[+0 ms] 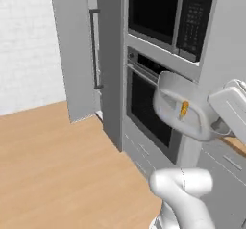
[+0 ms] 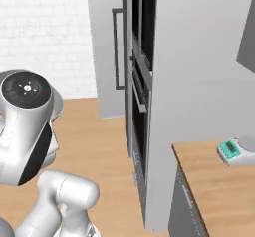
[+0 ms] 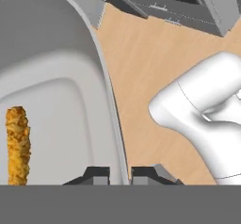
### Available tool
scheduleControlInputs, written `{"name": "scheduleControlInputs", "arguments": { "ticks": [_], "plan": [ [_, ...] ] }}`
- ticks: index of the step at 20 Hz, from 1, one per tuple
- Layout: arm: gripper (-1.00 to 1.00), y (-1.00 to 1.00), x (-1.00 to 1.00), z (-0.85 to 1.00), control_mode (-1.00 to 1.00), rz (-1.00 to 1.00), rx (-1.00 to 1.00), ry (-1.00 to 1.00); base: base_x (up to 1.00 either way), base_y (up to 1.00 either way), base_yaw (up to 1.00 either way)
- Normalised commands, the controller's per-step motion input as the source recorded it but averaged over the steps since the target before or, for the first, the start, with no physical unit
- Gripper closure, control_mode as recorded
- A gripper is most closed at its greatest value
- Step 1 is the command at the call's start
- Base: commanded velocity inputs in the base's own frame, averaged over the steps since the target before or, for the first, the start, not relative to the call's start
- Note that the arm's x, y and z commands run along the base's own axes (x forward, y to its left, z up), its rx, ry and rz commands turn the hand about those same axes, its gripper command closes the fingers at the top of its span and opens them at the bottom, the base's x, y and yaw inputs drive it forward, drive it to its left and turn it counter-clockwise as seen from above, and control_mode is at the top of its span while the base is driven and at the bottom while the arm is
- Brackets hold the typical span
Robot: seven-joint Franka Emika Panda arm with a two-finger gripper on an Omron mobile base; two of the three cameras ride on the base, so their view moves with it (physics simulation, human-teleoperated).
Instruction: Take the meat container that has the shrimp and place it on the second highest rack of the freezer. Then take the vegetable container that has the sweet potato and potato and place it on the highest rack of the freezer.
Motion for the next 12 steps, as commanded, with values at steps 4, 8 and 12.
{"name": "scheduleControlInputs", "arguments": {
  "ticks": [4,8,12],
  "plan": [
    [1.0,0.0,0.0,0.0,1.0,0.0,0.0,0.0,0.66,0.0,0.77],
    [1.0,0.0,0.0,0.0,1.0,0.0,0.0,0.0,1.0,0.0,0.31],
    [1.0,0.0,0.0,0.0,1.0,0.0,0.0,0.0,1.0,0.0,0.03]
  ]
}}
